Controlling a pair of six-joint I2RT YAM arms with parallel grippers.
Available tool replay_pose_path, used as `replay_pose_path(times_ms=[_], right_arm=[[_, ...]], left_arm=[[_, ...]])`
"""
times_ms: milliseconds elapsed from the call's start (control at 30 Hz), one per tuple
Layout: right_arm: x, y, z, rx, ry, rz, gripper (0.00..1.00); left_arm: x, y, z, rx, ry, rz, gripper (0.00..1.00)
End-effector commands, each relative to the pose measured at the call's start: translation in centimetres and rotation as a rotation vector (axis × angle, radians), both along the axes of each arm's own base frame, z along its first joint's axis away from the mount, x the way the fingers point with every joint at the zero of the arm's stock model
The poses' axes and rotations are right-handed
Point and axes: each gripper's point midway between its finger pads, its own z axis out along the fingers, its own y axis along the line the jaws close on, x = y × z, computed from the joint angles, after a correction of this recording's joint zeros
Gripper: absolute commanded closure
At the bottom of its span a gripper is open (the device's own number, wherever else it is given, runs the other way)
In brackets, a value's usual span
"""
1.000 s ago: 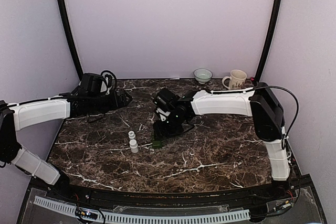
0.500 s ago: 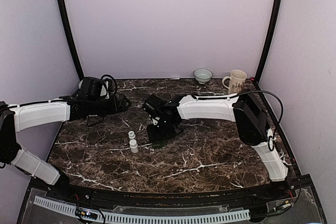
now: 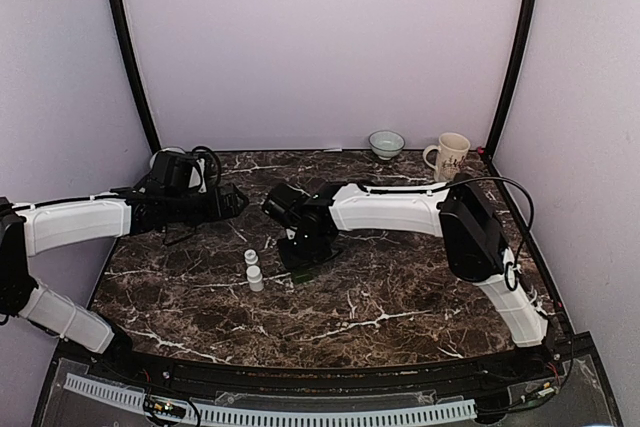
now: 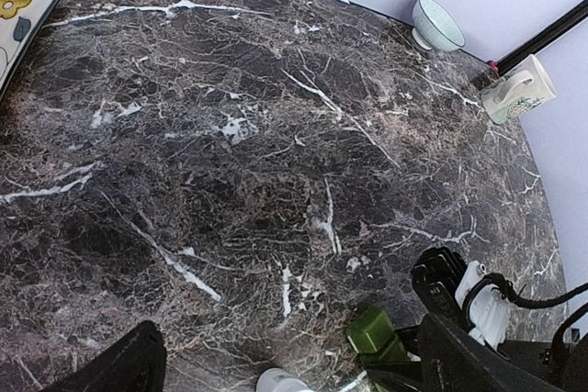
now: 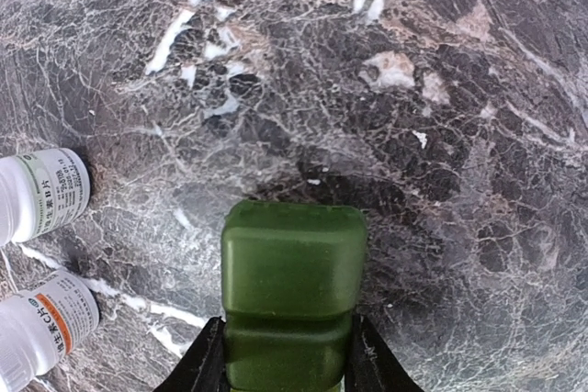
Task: Sort the pills into containers
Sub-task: Pick up the pill container from the center of the board.
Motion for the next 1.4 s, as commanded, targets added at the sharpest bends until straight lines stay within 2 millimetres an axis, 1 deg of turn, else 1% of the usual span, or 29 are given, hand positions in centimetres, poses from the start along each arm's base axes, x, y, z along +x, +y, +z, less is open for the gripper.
replay_pose_path(times_ms=[0, 133, 200, 300, 367, 400, 533, 567, 700, 800, 833, 867, 1000, 1167, 1267, 1367], right_arm=[[-1.2, -2.4, -1.8, -0.095, 0.029, -0.004, 0.75], [-1.4, -1.6, -0.1, 0.006, 0.044, -0.003, 0.78], [-1.5, -1.3, 0.8, 0.085, 0.073, -0.016, 0.78], [-1.1, -1.1, 2.3, 0.214, 0.104, -0.03, 0.78], [-0.5, -1.2, 4.0, 0.322, 0.123, -0.038, 0.77], [-0.5, -1.5, 4.2, 0.367, 0.146, -0.045, 0.77], [0.1, -1.9, 7.6, 0.617, 0.226, -0.045, 0.77], [0.1, -2.1, 8.3, 0.678, 0.256, -0.042, 0.77], [0.0, -2.5, 12.4, 0.939, 0.341, -0.003, 0.77], [0.1, -2.8, 15.9, 1.094, 0.369, 0.04, 0.77], [0.2, -2.8, 17.3, 1.146, 0.373, 0.06, 0.77], [-0.3, -3.1, 17.5, 1.178, 0.407, 0.07, 0.76], [-0.5, -4.1, 21.4, 1.342, 0.455, 0.101, 0.76], [-0.7, -5.8, 25.2, 1.498, 0.483, 0.137, 0.76], [-0.9, -6.8, 27.1, 1.57, 0.489, 0.159, 0.77], [-0.9, -7.2, 27.8, 1.593, 0.503, 0.155, 0.77]], left_arm=[[-0.1, -0.1, 1.1, -0.018, -0.039, -0.005, 0.02], [0.0, -0.1, 1.1, -0.017, -0.041, -0.004, 0.02], [0.0, -0.1, 1.2, -0.015, -0.044, -0.006, 0.02], [0.0, -0.2, 1.4, -0.016, -0.05, -0.013, 0.02], [0.0, -0.5, 1.7, -0.031, -0.065, -0.03, 0.02], [0.0, -0.9, 2.0, -0.042, -0.075, -0.048, 0.02], [0.0, -2.1, 2.9, -0.085, -0.106, -0.11, 0.02], [0.0, -2.5, 3.2, -0.102, -0.117, -0.13, 0.02], [-0.2, -4.8, 4.7, -0.194, -0.145, -0.234, 0.02], [-0.4, -6.4, 6.1, -0.269, -0.16, -0.306, 0.02], [-0.5, -6.9, 6.7, -0.296, -0.167, -0.333, 0.02], [-0.6, -7.4, 7.2, -0.323, -0.174, -0.358, 0.02], [-1.1, -9.4, 9.3, -0.413, -0.196, -0.46, 0.03], [-1.8, -11.2, 12.0, -0.531, -0.238, -0.549, 0.03], [-2.2, -12.1, 12.9, -0.592, -0.236, -0.584, 0.03], [-2.5, -12.8, 13.6, -0.62, -0.241, -0.598, 0.03]])
